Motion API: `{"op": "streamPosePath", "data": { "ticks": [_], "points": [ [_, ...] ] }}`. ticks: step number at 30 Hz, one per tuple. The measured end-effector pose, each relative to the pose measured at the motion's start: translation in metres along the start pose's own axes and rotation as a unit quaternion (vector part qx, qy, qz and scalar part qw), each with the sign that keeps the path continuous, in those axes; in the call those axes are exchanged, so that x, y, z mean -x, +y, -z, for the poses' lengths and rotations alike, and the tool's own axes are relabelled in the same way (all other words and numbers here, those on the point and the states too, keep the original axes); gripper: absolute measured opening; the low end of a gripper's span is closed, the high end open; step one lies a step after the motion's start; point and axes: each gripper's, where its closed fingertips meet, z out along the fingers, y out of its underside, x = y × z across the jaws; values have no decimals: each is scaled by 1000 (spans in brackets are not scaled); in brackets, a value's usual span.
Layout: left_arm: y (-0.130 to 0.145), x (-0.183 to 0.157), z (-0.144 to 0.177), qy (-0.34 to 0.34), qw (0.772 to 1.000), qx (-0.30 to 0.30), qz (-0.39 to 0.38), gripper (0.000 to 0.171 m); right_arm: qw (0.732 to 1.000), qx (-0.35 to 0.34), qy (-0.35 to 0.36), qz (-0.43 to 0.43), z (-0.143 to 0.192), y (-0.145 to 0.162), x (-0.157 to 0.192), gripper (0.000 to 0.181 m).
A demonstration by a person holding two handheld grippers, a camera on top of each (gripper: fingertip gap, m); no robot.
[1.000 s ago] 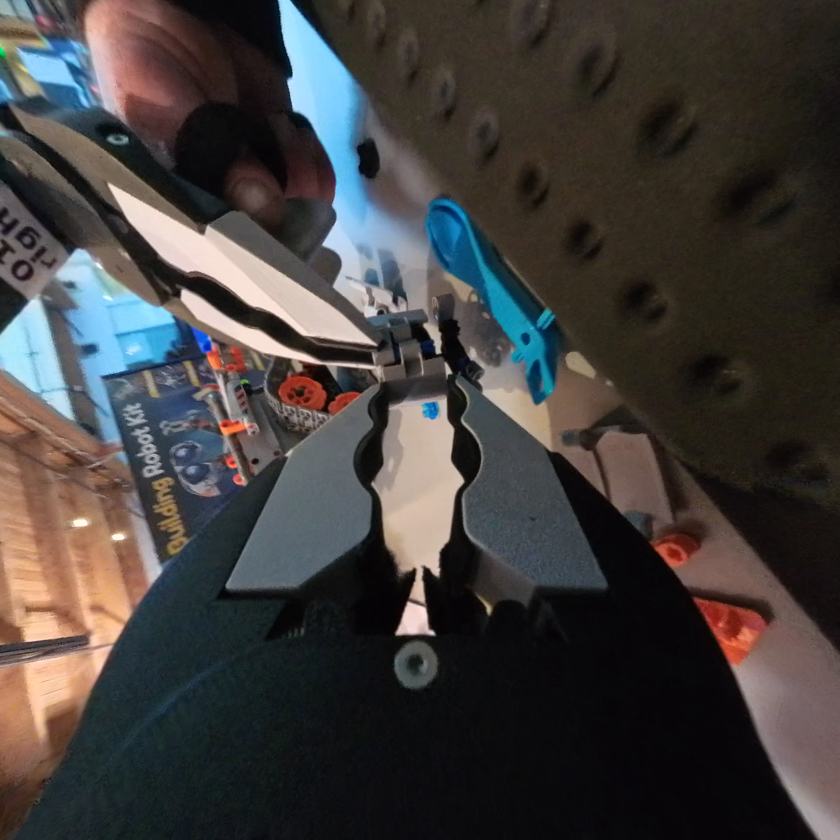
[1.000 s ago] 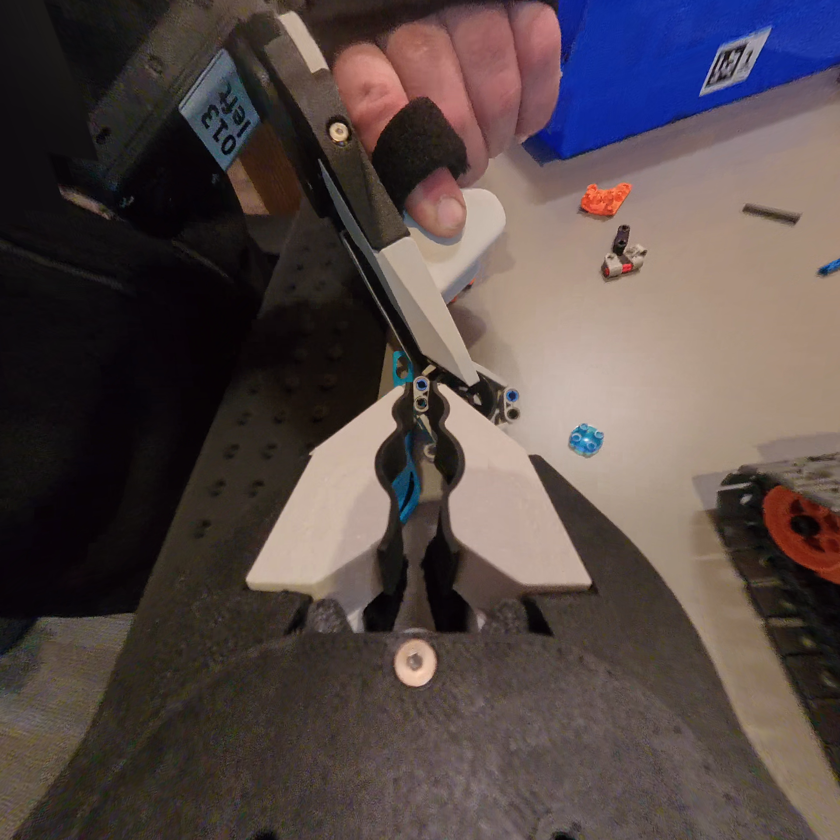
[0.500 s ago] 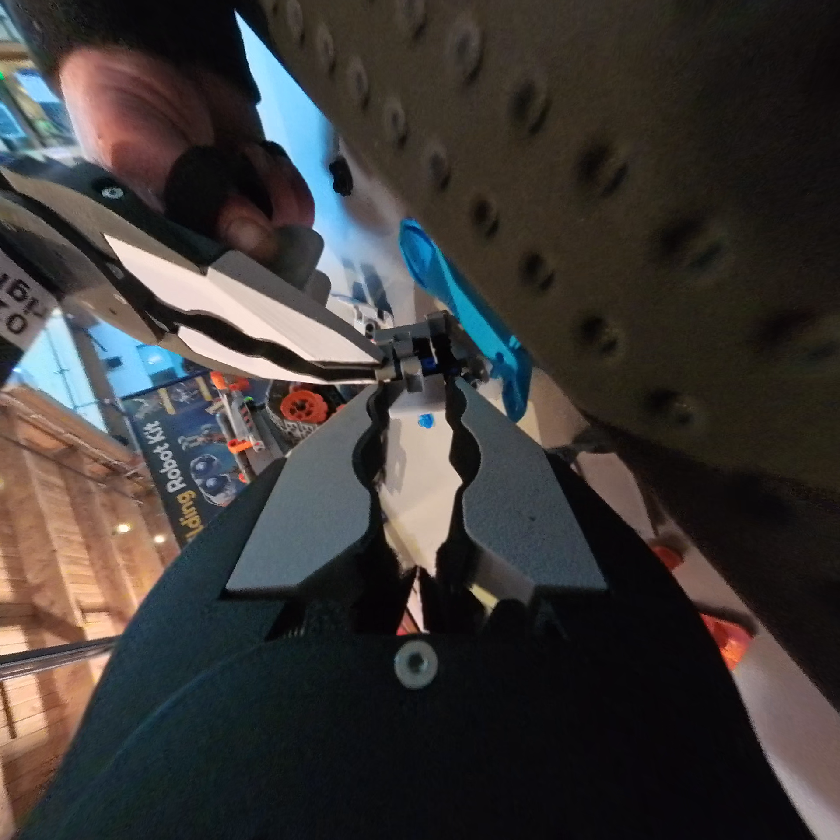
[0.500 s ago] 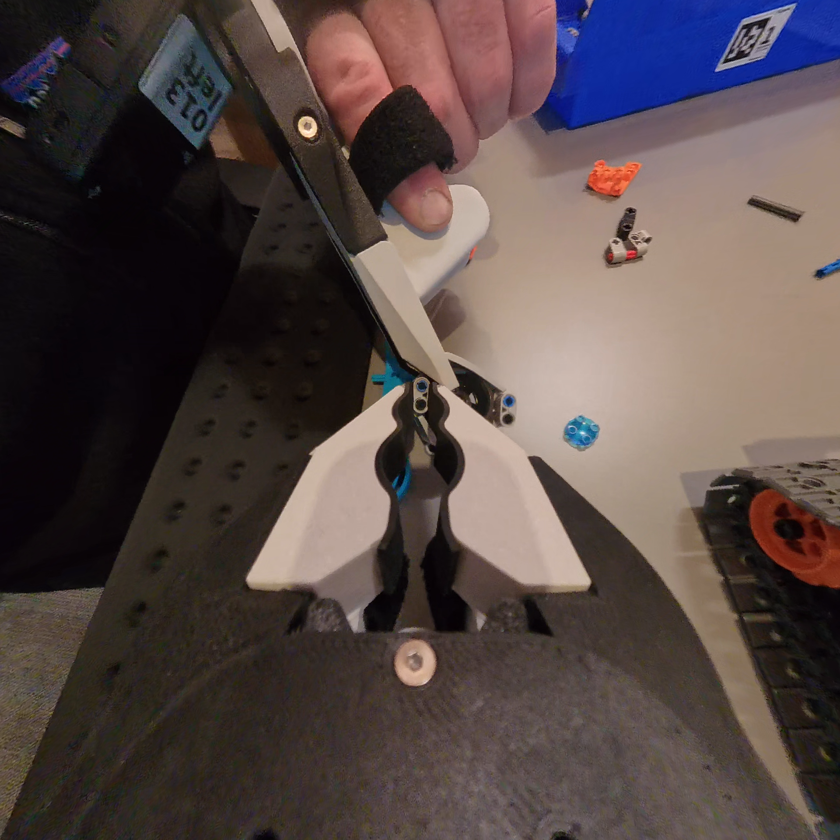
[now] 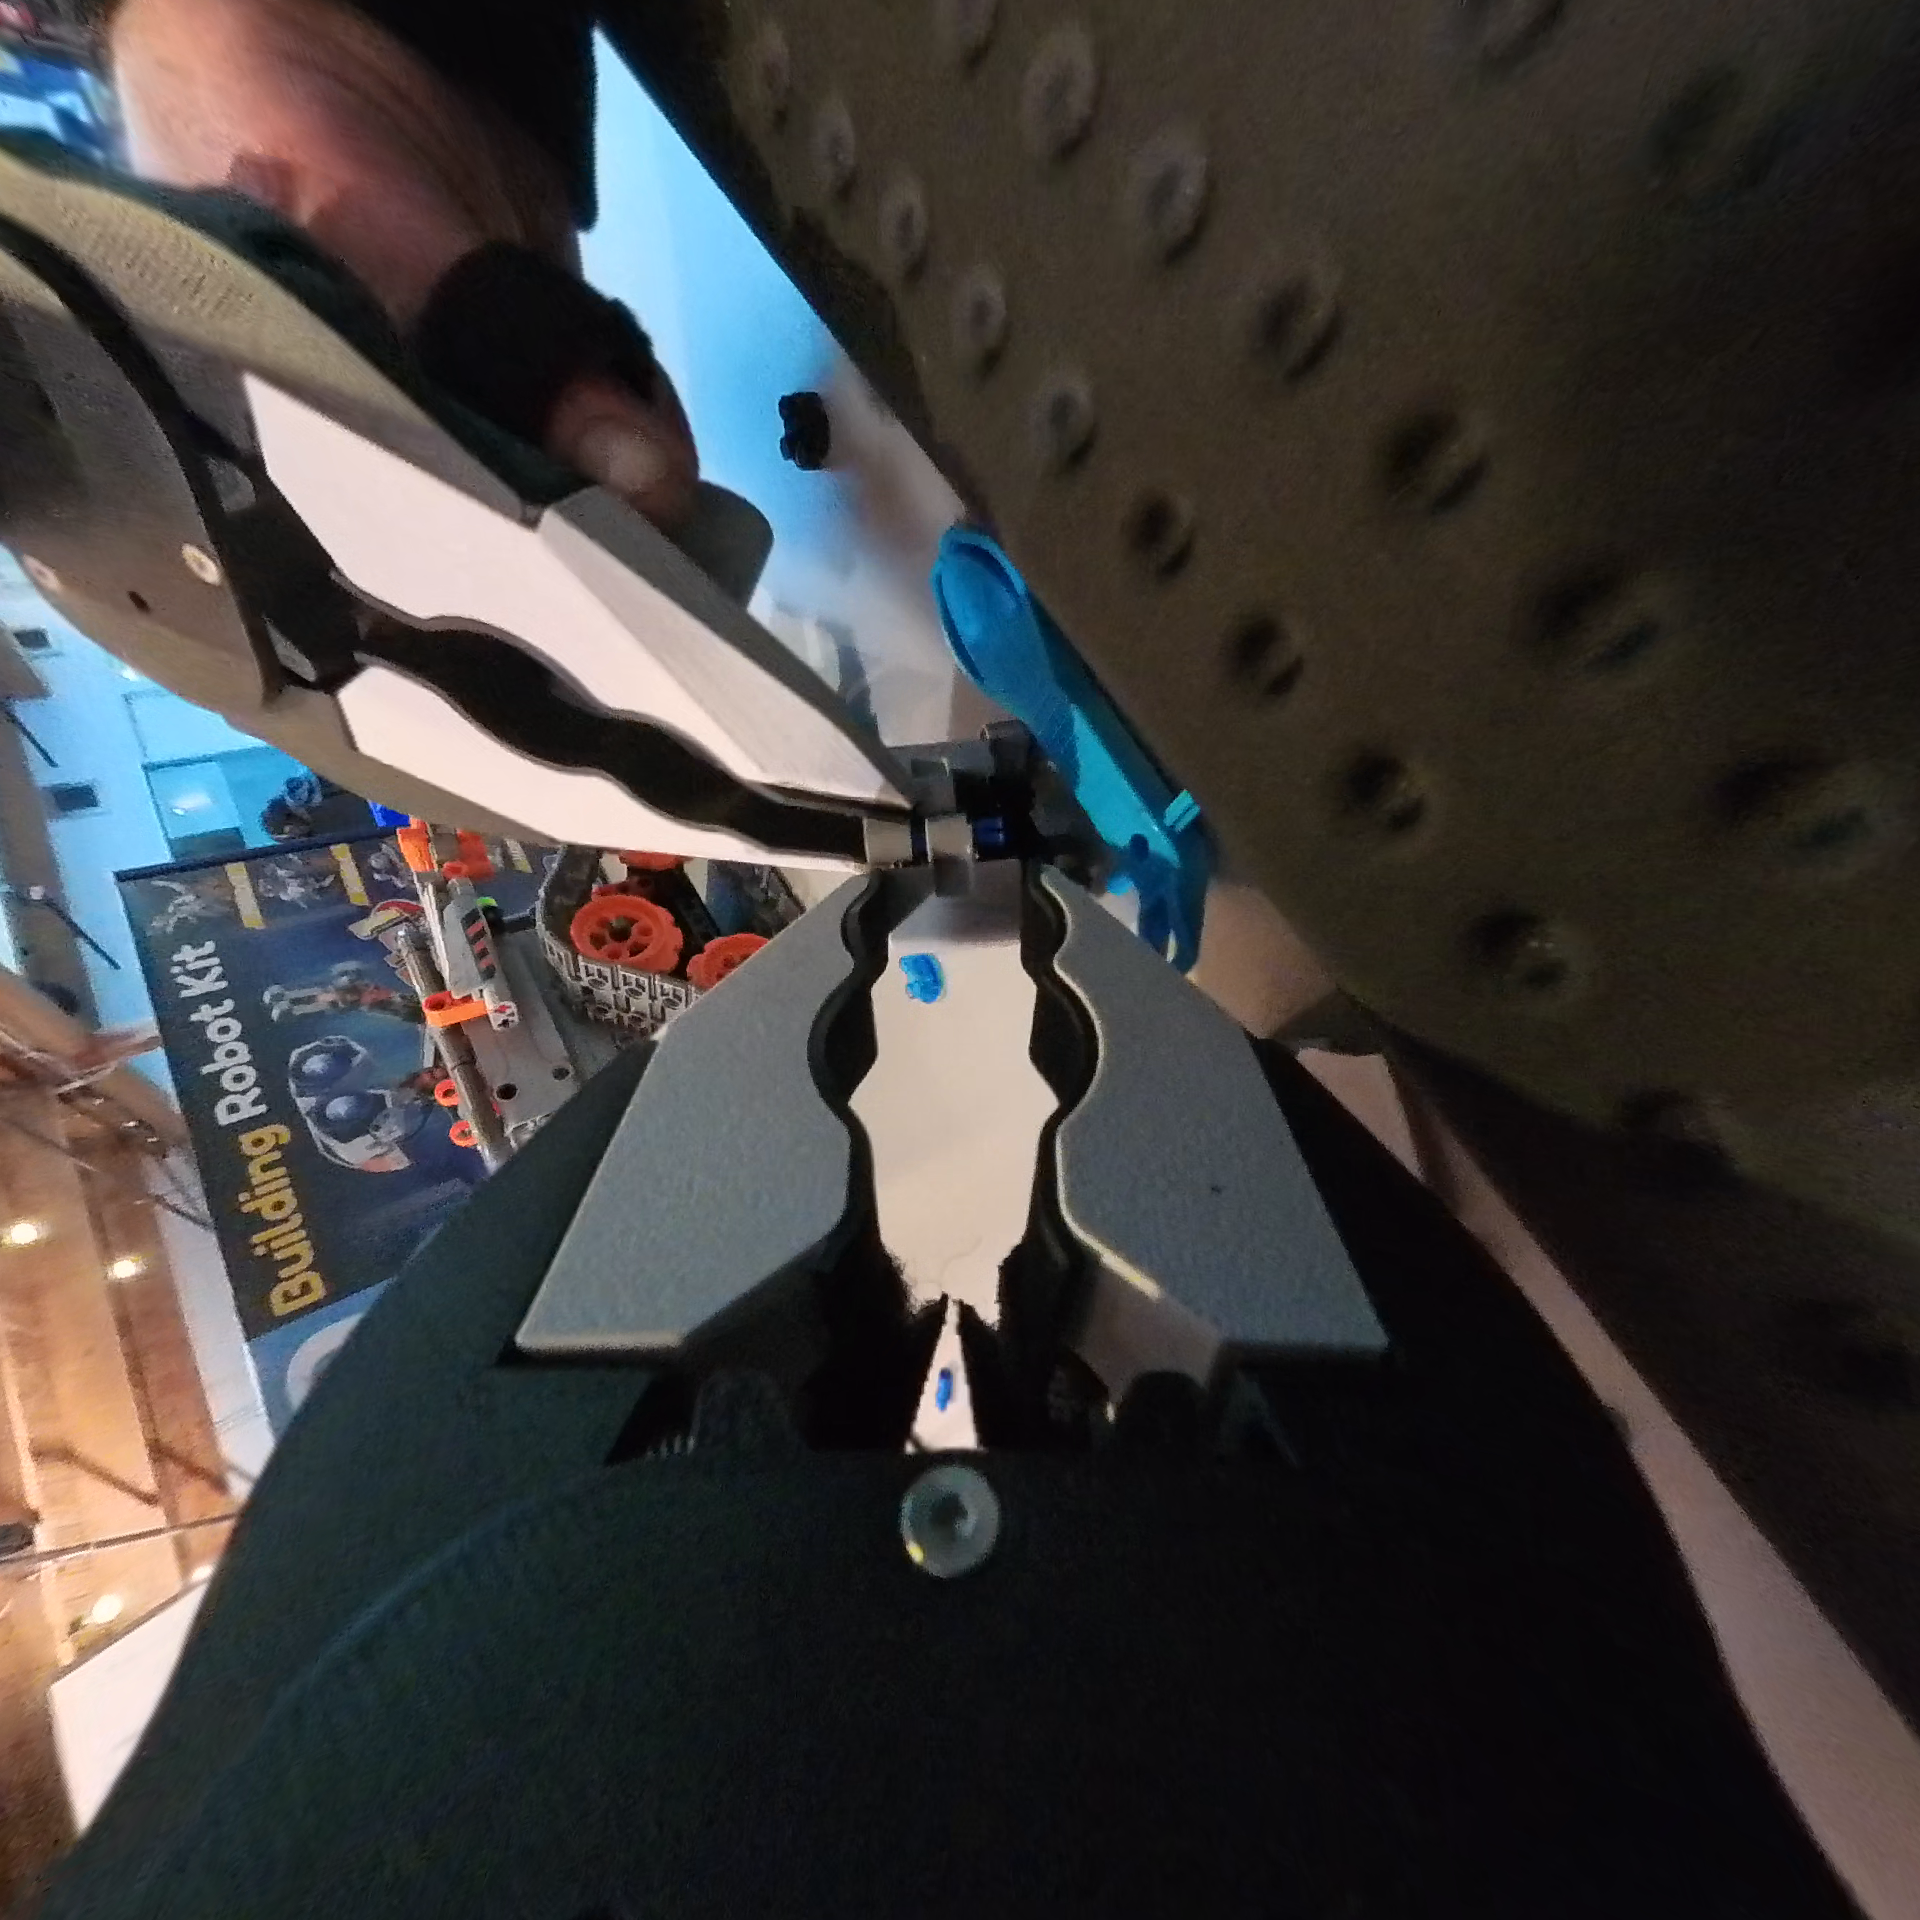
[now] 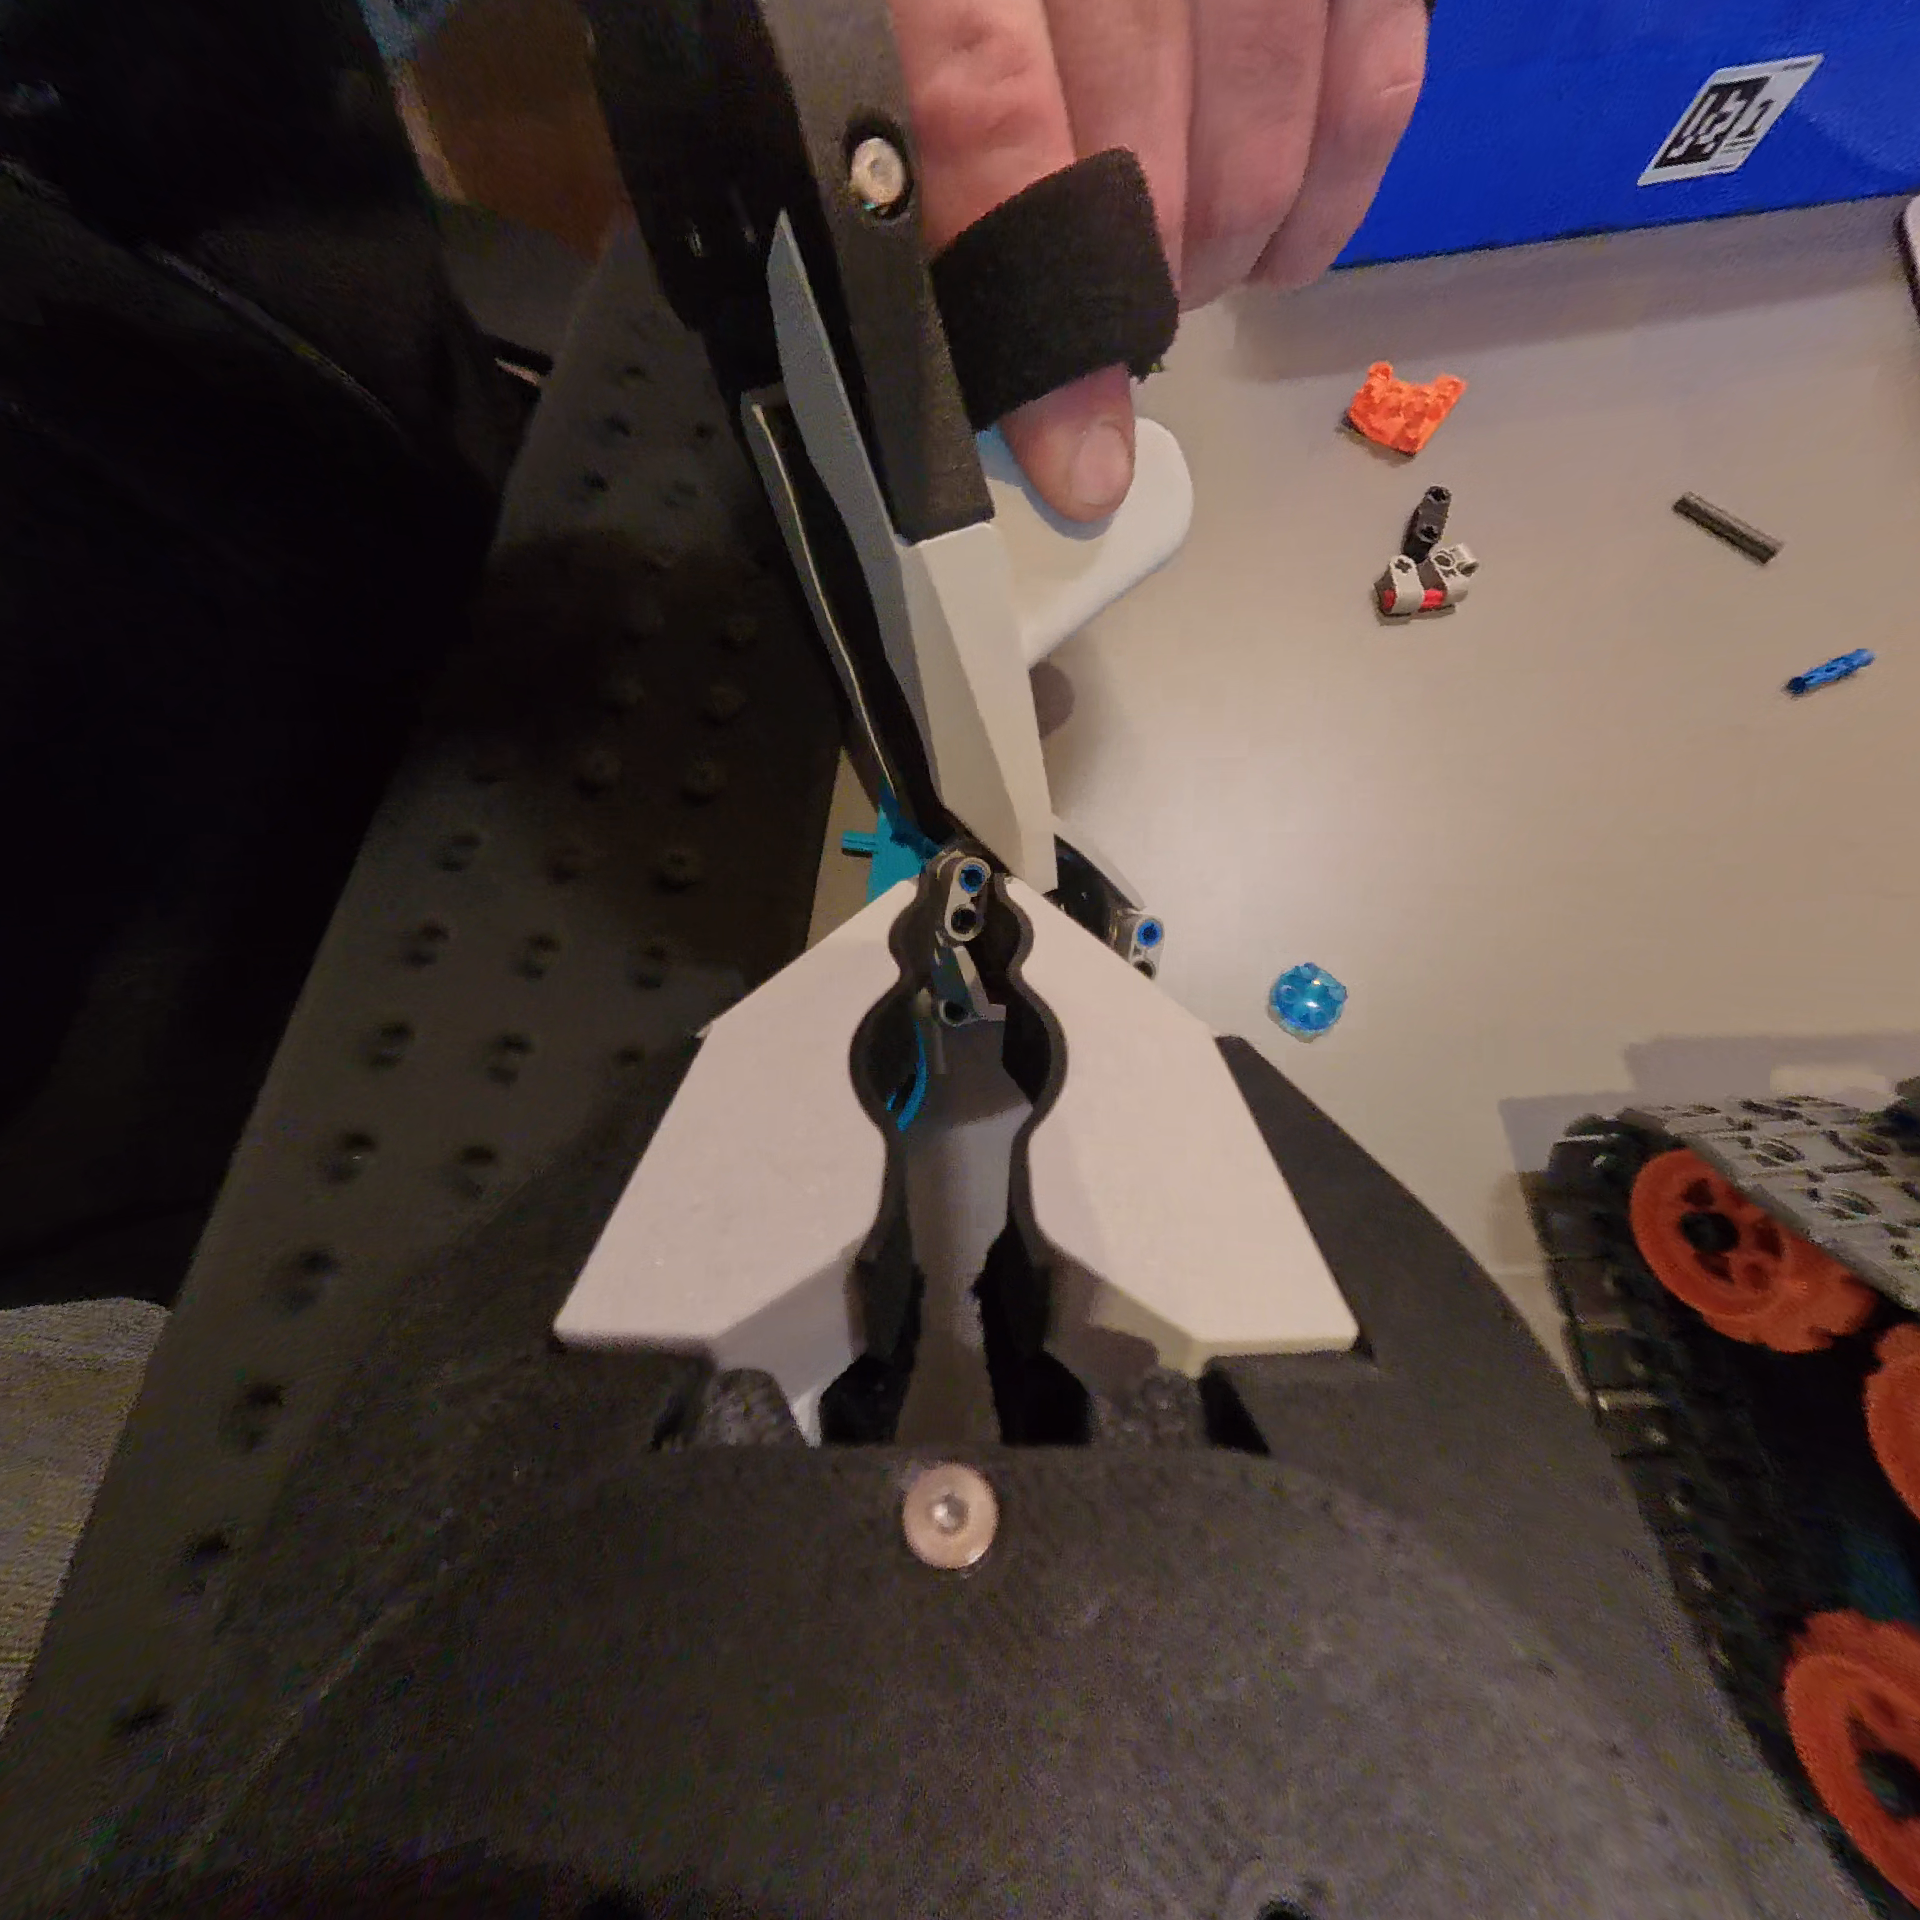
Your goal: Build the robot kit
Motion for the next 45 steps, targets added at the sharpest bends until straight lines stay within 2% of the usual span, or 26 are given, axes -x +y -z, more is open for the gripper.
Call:
{"op": "streamPosePath", "data": {
  "ticks": [4, 8, 11, 13, 16, 20, 23, 28, 32, 36, 38, 40, 45],
  "points": [
    [1, 2, -2, 12, 1000, 1, 28, 22, 997, 37, 54, 49, 1, 2, -5, 7],
    [1, 2, -2, 51, 994, -18, 93, 22, 986, 81, 110, 101, 1, 6, -11, 8],
    [2, 1, -3, 54, 996, -13, 73, 21, 988, 72, 112, 76, 1, 7, -13, 6],
    [7, 7, -4, 51, 994, -11, 91, 21, 986, 67, 133, 77, 4, 6, -19, 6],
    [5, 2, -6, 52, 993, -19, 100, 21, 989, 65, 124, 54, 0, 10, -21, 6],
    [2, -1, -3, 29, 999, -18, 39, 21, 996, 38, 76, 42, -1, 7, -14, 5],
    [0, -6, 0, 16, 999, 4, -46, 22, 996, 37, 48, 59, -3, 6, -5, 4],
    [-3, -10, 0, 3, 995, 12, -101, 21, 998, 27, 21, 56, -4, 7, 3, 3],
    [-3, -7, 0, -6, 997, 0, -81, 22, 999, 11, 15, 43, 0, 5, 3, 3],
    [4, 11, 4, -32, 999, -19, 0, 22, 999, -32, 35, 4, 12, -7, -10, 6],
    [17, 11, -1, -31, 999, 5, 26, 22, 997, -41, 59, -2, 24, -10, -17, 10],
    [13, 1, -2, -25, 999, -15, 25, 22, 999, -3, 53, -6, 20, 0, -9, 23],
    [12, -12, -5, -15, 1000, -5, 27, 27, 996, 91, 6, -19, 6, 21, 12, 32]
  ]
}}
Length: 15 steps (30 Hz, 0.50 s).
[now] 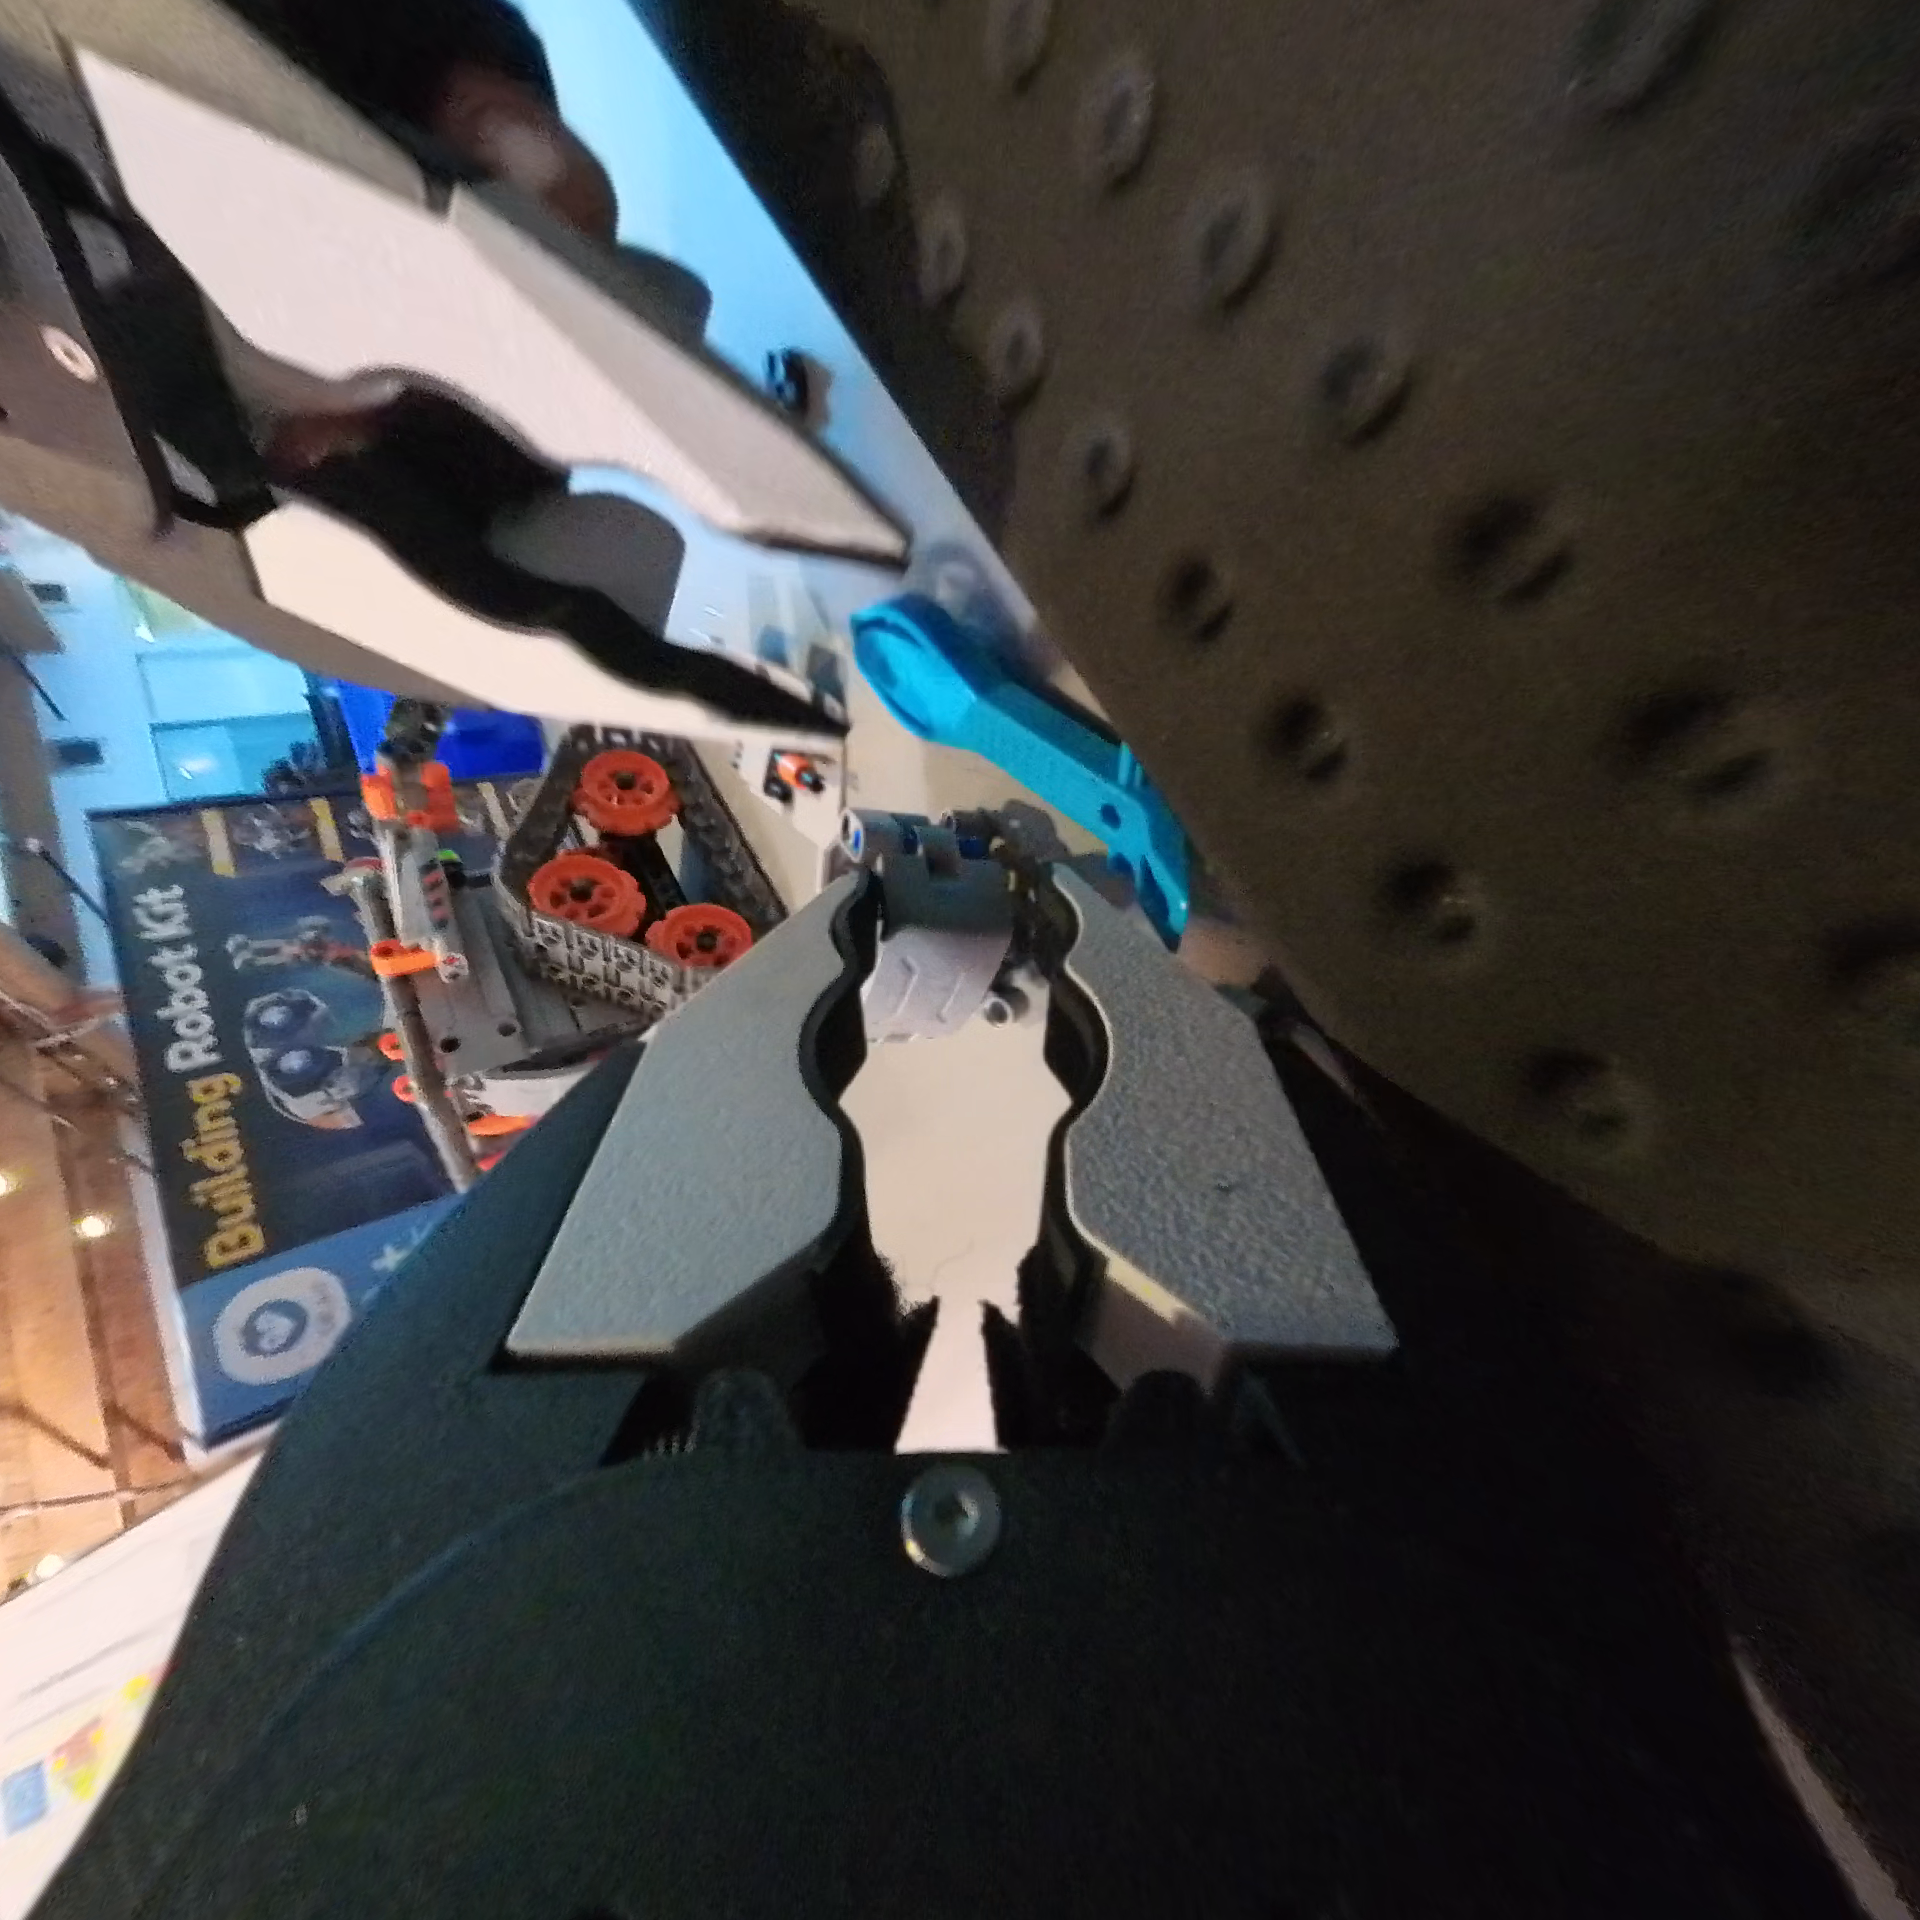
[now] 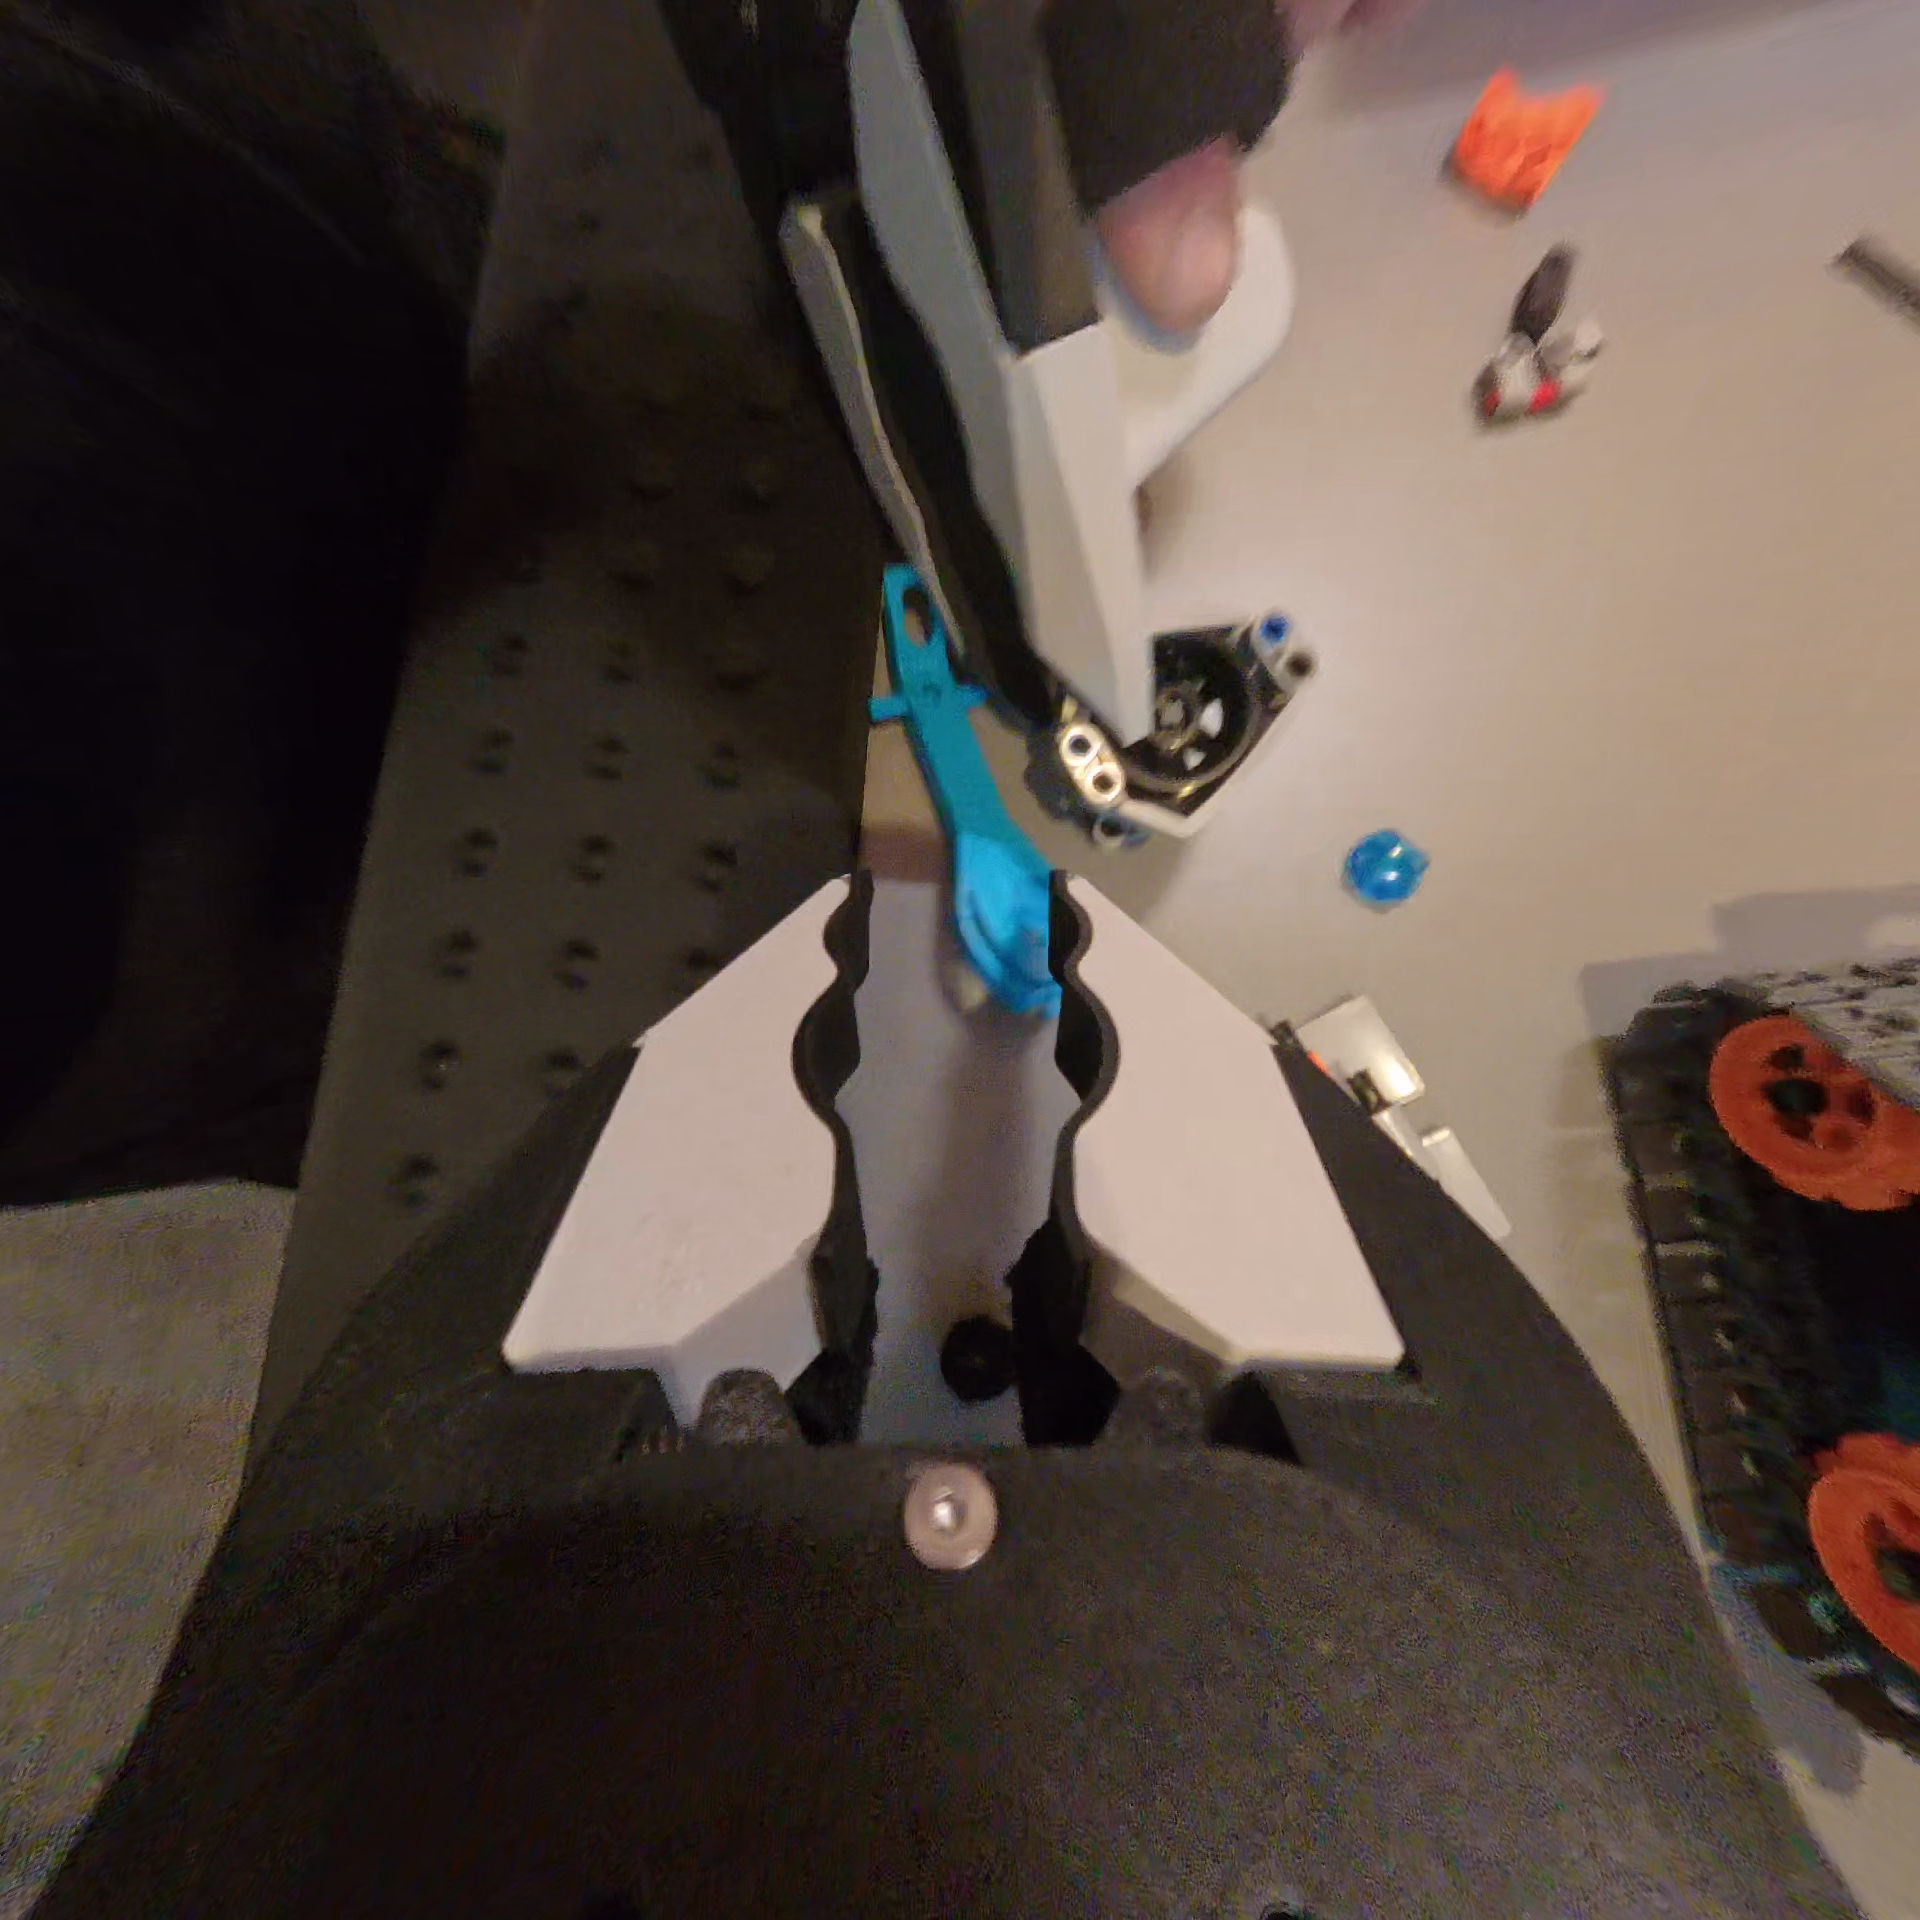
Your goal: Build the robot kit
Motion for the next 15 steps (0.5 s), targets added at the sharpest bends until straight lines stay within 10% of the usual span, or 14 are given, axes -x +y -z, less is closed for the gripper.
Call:
{"op": "streamPosePath", "data": {
  "ticks": [8, 15],
  "points": [
    [12, 2, 5, -5, 1000, 9, 25, 45, 997, 76, 22, 23, -15, 12, -2, 8],
    [11, 1, 40, 58, 992, -21, 107, 45, 995, 79, 51, 46, -9, 6, -9, 24]
  ]
}}
